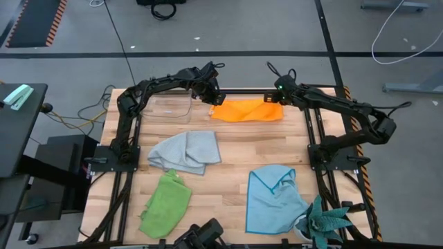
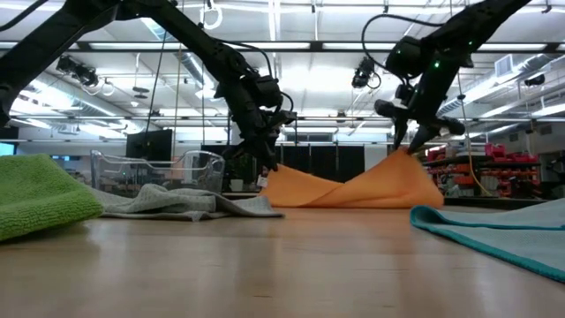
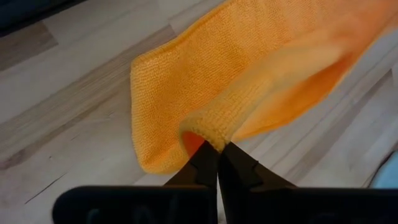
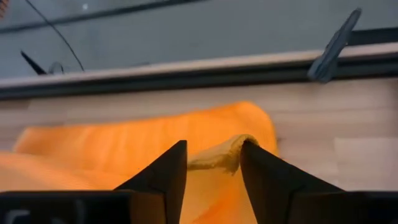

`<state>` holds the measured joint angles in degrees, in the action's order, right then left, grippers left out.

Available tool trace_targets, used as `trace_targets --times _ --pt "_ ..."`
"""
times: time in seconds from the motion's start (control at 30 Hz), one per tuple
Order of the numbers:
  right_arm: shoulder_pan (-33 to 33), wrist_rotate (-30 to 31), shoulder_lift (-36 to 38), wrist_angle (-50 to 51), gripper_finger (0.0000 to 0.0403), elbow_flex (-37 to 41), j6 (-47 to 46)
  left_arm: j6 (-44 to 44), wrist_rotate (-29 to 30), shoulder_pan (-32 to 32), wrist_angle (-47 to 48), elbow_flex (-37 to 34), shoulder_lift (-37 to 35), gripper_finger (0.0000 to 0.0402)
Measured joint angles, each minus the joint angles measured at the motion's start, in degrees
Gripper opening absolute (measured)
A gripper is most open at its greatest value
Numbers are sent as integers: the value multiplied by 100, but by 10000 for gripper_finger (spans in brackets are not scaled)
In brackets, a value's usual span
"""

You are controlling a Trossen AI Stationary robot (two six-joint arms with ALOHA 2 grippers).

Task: Fold microfiber towels
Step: Fold the orange microfiber cloth

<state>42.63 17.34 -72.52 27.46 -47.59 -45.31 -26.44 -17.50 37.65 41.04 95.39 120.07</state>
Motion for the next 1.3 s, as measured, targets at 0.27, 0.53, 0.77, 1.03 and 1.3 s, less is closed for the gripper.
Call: trace_targets --times 0.27,0.53,0.77,1.03,1.3 --pt "11 116 192 2 151 0 -124 5 -6 0 4 0 0 38" --pt "-74 -125 323 11 144 0 -154 3 -261 1 -58 0 -100 20" --pt "-874 -502 232 197 115 0 -359 -46 -302 116 -282 7 -502 17" --pt "-1671 71 -221 227 10 0 -760 -137 -289 175 -165 5 -623 15" --pt "-2118 358 -1311 438 5 -2 -1414 -83 -334 -133 42 4 -619 11"
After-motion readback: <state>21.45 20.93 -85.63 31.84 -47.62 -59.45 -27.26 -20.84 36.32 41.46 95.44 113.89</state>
